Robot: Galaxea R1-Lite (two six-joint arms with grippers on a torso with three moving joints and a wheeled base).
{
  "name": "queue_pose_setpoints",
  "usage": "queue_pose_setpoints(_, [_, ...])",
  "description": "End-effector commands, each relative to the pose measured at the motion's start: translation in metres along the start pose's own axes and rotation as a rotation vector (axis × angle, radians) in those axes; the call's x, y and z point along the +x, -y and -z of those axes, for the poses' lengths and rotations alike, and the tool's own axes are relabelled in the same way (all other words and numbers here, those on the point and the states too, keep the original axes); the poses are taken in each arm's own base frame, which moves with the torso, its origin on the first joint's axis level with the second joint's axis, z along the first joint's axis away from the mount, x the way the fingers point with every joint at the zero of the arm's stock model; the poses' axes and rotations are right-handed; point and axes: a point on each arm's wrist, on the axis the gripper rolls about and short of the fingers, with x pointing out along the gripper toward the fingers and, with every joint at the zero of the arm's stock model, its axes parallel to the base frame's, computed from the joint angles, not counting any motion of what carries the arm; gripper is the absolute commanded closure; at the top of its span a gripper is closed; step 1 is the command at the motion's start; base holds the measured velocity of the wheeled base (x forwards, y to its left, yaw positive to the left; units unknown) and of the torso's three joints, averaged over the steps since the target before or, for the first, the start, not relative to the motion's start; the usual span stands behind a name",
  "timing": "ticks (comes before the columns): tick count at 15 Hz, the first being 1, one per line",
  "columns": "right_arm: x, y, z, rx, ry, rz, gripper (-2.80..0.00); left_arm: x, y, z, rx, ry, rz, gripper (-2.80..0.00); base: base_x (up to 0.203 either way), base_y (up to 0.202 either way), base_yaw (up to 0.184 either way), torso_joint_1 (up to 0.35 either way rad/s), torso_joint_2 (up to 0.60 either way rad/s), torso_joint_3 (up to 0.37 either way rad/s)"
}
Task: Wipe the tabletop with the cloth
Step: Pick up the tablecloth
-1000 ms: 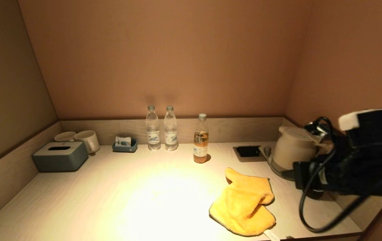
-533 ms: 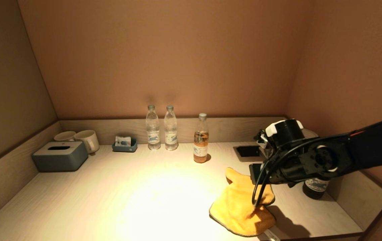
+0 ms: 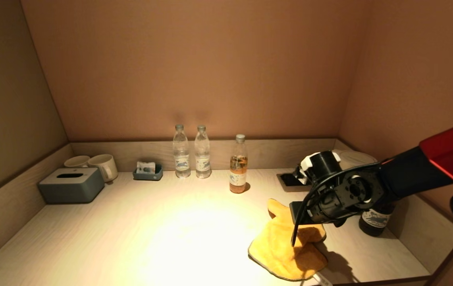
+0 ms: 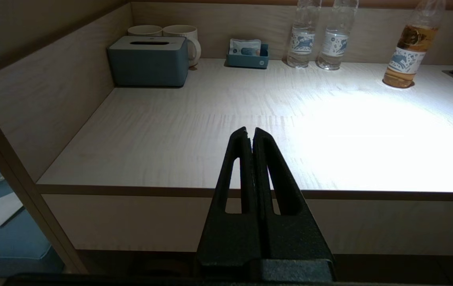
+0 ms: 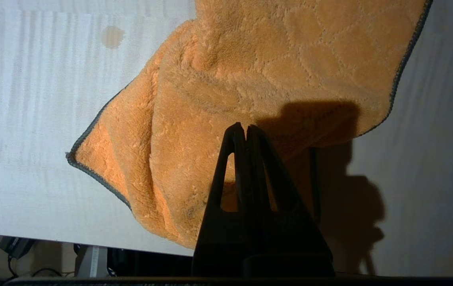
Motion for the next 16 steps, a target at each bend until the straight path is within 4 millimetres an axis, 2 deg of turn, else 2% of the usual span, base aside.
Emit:
queue_pose_setpoints(1, [0.005, -0.005, 0.005, -0.017, -0.036, 0.017, 0.00, 0.000, 0.000, 0.000, -0.001, 0.001, -0.001, 0.00, 0.000, 0.000, 0.000, 0.000, 0.00, 0.000])
queue_pose_setpoints(2, [0.006, -0.008, 0.007, -0.023, -0.051, 0.016, 0.00, 0.000, 0.000, 0.000, 0.001, 0.001, -0.001, 0.00, 0.000, 0.000, 0.000, 0.000, 0.00, 0.000])
queue_pose_setpoints(3, [0.007, -0.010, 0.009, -0.027, -0.056, 0.019, -2.80, 0.000, 0.000, 0.000, -0.001, 0.001, -0.001, 0.00, 0.000, 0.000, 0.000, 0.000, 0.00, 0.000])
queue_pose_setpoints(8, [0.012, -0.013, 0.010, -0.032, -0.068, 0.020, -2.80, 0.000, 0.000, 0.000, -0.001, 0.001, -0.001, 0.00, 0.000, 0.000, 0.000, 0.000, 0.00, 0.000])
queue_pose_setpoints(13, [0.025, -0.012, 0.012, -0.019, -0.098, 0.028, -2.80, 0.000, 0.000, 0.000, -0.001, 0.001, -0.001, 0.00, 0.000, 0.000, 0.000, 0.000, 0.00, 0.000])
queue_pose_setpoints(16, [0.039, -0.013, 0.012, -0.016, -0.118, 0.032, -2.80, 0.000, 0.000, 0.000, -0.001, 0.001, -0.001, 0.00, 0.000, 0.000, 0.000, 0.000, 0.00, 0.000])
